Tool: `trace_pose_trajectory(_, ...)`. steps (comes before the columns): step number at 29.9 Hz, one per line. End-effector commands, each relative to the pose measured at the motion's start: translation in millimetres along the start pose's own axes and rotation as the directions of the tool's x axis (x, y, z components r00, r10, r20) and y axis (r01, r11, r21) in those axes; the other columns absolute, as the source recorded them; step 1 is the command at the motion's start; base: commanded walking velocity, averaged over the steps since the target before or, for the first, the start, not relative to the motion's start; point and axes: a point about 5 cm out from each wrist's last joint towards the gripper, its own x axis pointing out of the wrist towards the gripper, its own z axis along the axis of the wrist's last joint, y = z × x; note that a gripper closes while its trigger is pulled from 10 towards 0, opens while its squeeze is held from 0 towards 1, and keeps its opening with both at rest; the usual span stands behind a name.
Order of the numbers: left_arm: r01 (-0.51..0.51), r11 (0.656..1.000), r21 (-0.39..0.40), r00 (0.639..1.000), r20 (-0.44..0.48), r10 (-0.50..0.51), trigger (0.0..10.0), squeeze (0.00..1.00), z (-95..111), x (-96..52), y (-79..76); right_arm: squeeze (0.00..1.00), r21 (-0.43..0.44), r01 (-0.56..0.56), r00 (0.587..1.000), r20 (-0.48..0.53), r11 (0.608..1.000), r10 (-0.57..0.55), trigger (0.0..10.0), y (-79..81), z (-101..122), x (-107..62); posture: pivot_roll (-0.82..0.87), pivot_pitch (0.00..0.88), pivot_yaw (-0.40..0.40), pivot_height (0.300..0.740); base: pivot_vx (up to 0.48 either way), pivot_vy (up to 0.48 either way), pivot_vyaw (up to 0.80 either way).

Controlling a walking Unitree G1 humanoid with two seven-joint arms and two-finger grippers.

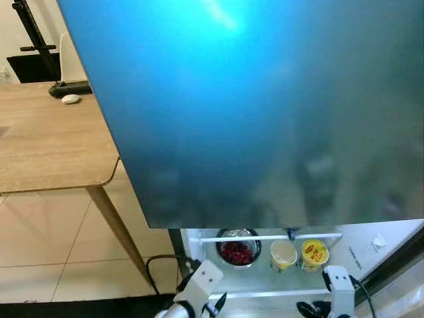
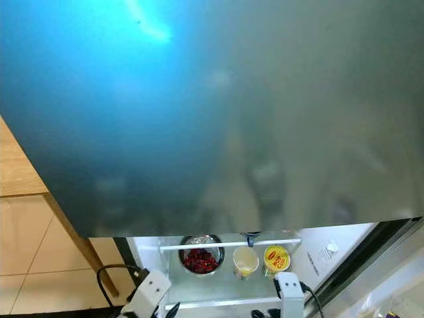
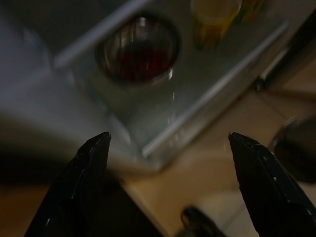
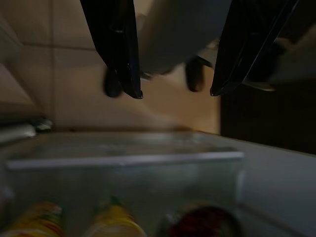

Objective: Restocking fridge

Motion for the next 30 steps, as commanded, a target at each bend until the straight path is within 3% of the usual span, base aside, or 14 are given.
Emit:
trace_pose_trajectory(1,-0.024,0.999,-0.045,0.999,-0.049,0.022,10.0,0.0,-11.4,-5.9,4.3,0.0,-0.011,0.046,0.999,-0.022,0.999,-0.046,10.0,-4.1,-5.0,-1.9,-0.07,0.0,0.0,0.74,0.0,0.0,0.0)
trace_pose_trajectory(3,-0.087,0.972,-0.22,0.989,-0.135,0.058,10.0,0.0,-31.2,-14.9,2.0,0.0,-0.043,0.145,0.987,-0.057,0.989,-0.147,10.0,-11.3,-12.2,-5.1,-0.06,0.0,-0.003,0.74,0.0,0.0,0.0)
trace_pose_trajectory(6,-0.123,0.948,-0.293,0.983,-0.166,0.077,10.0,0.0,-37.5,-17.9,2.4,0.0,-0.048,0.161,0.985,-0.062,0.986,-0.164,10.0,-11.9,-13.8,-5.5,-0.06,0.0,-0.006,0.74,0.0,0.0,0.0)
trace_pose_trajectory(8,-0.168,0.911,-0.376,0.971,-0.224,0.087,10.0,0.0,-49.3,-24.4,1.4,0.0,-0.077,0.163,0.983,-0.078,0.984,-0.169,10.0,-9.6,-17.8,-4.9,-0.06,0.0,-0.006,0.74,0.0,0.0,0.0)
trace_pose_trajectory(15,-0.272,0.854,-0.444,0.933,-0.338,0.121,10.0,0.0,-75.5,-44.5,4.4,0.0,-0.066,0.167,0.981,-0.092,0.984,-0.173,10.0,-7.8,-22.7,-4.9,-0.06,0.0,-0.012,0.74,0.0,0.0,0.0)
trace_pose_trajectory(17,-0.353,0.799,-0.487,0.9,-0.409,0.149,10.0,0.0,-92.2,-59.8,5.9,0.0,-0.051,0.195,0.975,-0.1,0.979,-0.199,10.0,-11.4,-24.9,-7.0,-0.06,0.0,-0.018,0.74,0.0,0.0,0.0)
trace_pose_trajectory(18,-0.353,0.799,-0.487,0.9,-0.409,0.149,10.0,0.0,-92.2,-59.8,5.9,0.0,-0.051,0.195,0.975,-0.1,0.979,-0.199,10.0,-11.4,-24.9,-7.0,-0.06,0.0,-0.018,0.74,0.0,0.0,0.0)
trace_pose_trajectory(21,-0.434,0.739,-0.515,0.866,-0.464,0.185,10.0,0.0,-104.5,-72.7,9.9,0.0,-0.053,0.215,0.97,-0.105,0.975,-0.22,10.0,-14.3,-26.2,-8.7,-0.06,0.0,-0.023,0.74,0.0,0.0,0.0)
trace_pose_trajectory(24,-0.466,0.711,-0.526,0.852,-0.483,0.2,10.0,0.0,-108.1,-76.7,11.2,0.0,-0.065,0.225,0.967,-0.109,0.972,-0.231,10.0,-16.1,-26.9,-9.8,-0.07,0.0,-0.029,0.74,0.0,0.0,0.0)
trace_pose_trajectory(25,-0.499,0.687,-0.529,0.836,-0.502,0.221,10.0,0.0,-111.7,-81.8,15.8,0.0,-0.086,0.249,0.96,-0.112,0.965,-0.258,10.0,-18.7,-27.1,-10.9,-0.06,0.0,-0.046,0.74,0.0,0.0,0.0)
trace_pose_trajectory(29,-0.518,0.68,-0.519,0.825,-0.512,0.239,10.0,0.0,-113.3,-85.0,20.7,0.0,-0.106,0.265,0.954,-0.115,0.958,-0.277,10.0,-20.0,-26.7,-11.3,-0.04,0.0,-0.053,0.74,0.0,0.0,0.0)
trace_pose_trajectory(30,-0.536,0.653,-0.534,0.822,-0.507,0.26,10.0,0.0,-112.6,-85.7,24.9,0.0,-0.126,0.269,0.951,-0.121,0.955,-0.284,10.0,-20.3,-27.2,-11.4,-0.04,0.0,-0.047,0.74,0.0,0.0,0.0)
